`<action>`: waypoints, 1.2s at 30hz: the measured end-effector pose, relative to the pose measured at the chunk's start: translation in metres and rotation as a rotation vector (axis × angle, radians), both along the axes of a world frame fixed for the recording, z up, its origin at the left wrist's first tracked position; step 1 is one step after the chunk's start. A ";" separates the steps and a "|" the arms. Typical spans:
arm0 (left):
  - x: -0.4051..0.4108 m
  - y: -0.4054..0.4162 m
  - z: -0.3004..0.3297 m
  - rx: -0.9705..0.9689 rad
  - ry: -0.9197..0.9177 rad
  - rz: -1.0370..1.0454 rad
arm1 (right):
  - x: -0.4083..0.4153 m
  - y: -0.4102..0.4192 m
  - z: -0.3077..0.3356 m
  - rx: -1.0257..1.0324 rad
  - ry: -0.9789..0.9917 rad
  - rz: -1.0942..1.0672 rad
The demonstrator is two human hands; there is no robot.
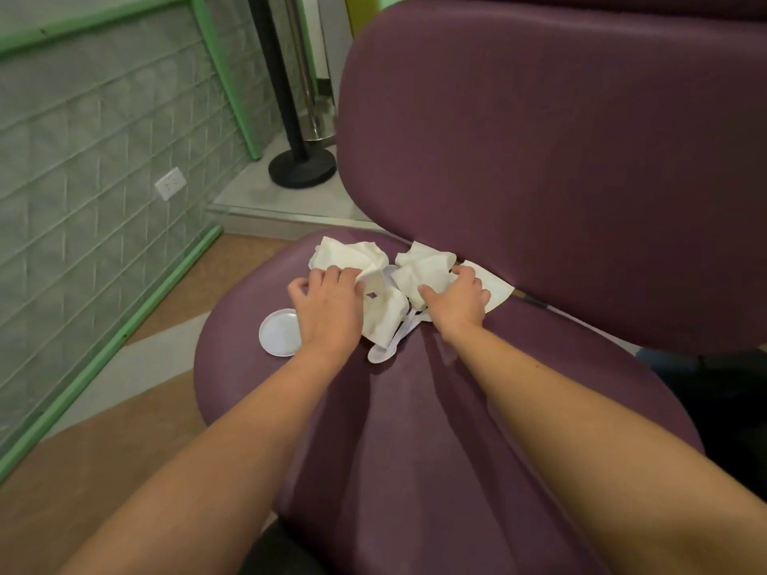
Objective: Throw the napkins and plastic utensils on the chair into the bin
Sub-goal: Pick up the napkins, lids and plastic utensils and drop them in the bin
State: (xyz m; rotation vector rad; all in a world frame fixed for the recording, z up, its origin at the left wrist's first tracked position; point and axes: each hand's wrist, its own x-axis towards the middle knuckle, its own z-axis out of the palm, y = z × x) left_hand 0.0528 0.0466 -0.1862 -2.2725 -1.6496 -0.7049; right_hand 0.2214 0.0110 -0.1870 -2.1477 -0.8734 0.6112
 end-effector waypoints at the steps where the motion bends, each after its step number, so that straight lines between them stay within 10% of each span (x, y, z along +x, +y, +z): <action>1: 0.000 0.001 0.001 0.021 -0.002 -0.001 | -0.003 0.004 -0.001 -0.026 0.002 -0.005; 15: 0.022 -0.041 0.057 -0.276 -0.269 -0.002 | 0.005 -0.071 0.013 0.174 0.182 -0.090; 26: 0.096 -0.164 0.083 -0.720 -0.603 -0.404 | 0.049 -0.262 0.049 0.316 0.203 -0.419; 36: 0.201 -0.318 0.080 -0.907 -0.498 -0.672 | 0.095 -0.434 0.051 0.363 0.207 -0.717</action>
